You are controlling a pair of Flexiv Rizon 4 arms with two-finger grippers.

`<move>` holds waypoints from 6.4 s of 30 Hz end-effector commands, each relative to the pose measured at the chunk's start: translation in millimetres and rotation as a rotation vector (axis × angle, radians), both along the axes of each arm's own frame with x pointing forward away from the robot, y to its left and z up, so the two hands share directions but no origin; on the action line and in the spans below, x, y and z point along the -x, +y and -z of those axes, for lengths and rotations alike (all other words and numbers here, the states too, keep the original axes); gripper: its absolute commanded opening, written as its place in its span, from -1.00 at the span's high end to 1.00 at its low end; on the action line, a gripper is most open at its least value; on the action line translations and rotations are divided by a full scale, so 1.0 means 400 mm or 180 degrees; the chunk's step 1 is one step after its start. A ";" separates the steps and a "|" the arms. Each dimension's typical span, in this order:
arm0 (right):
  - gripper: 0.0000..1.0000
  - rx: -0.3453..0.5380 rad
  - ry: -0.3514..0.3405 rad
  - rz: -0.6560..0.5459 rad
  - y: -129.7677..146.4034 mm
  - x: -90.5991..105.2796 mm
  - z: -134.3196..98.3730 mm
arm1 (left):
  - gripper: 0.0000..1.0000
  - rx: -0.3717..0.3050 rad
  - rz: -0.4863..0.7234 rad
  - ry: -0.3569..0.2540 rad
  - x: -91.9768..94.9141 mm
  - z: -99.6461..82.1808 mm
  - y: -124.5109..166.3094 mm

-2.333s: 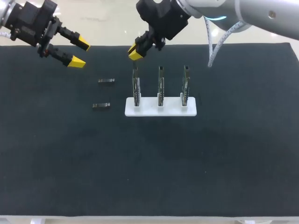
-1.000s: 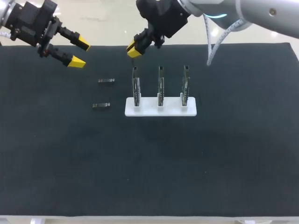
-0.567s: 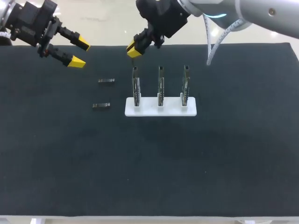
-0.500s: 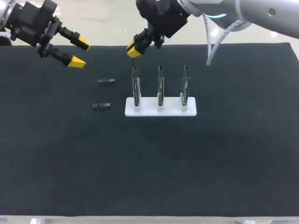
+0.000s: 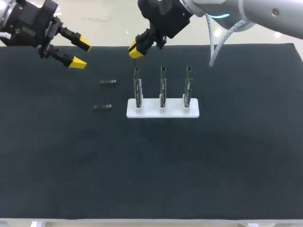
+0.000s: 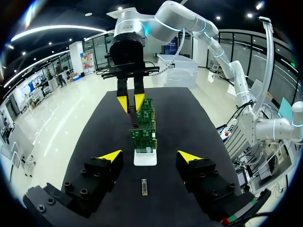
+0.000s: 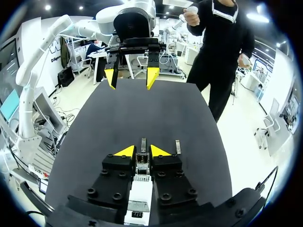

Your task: Pick up the optical module with the left hand, and insert it into the network port with the right hand.

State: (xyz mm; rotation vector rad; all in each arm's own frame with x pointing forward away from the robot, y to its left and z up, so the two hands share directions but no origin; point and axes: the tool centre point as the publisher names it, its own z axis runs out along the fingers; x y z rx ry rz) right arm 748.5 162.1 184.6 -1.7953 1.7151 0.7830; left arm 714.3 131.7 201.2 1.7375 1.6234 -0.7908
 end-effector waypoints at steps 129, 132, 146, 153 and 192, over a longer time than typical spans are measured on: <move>1.00 0.0211 0.0220 0.0263 -0.002 0.011 -0.009 | -1.00 -0.0008 0.0000 0.0002 0.000 0.000 0.000; 1.00 0.0209 0.0213 0.0260 -0.005 0.014 -0.003 | -1.00 -0.0008 0.0000 0.0002 0.000 0.000 0.000; 1.00 0.0225 0.0211 0.0234 -0.011 0.009 -0.004 | -1.00 -0.0008 0.0000 0.0002 0.000 0.000 0.000; 1.00 0.0197 0.0220 0.0241 -0.014 0.013 0.012 | -1.00 -0.0008 0.0000 0.0002 0.000 0.000 0.000; 1.00 0.0113 0.0082 0.0254 -0.015 0.014 0.101 | -1.00 -0.0008 0.0000 0.0002 0.000 0.000 0.000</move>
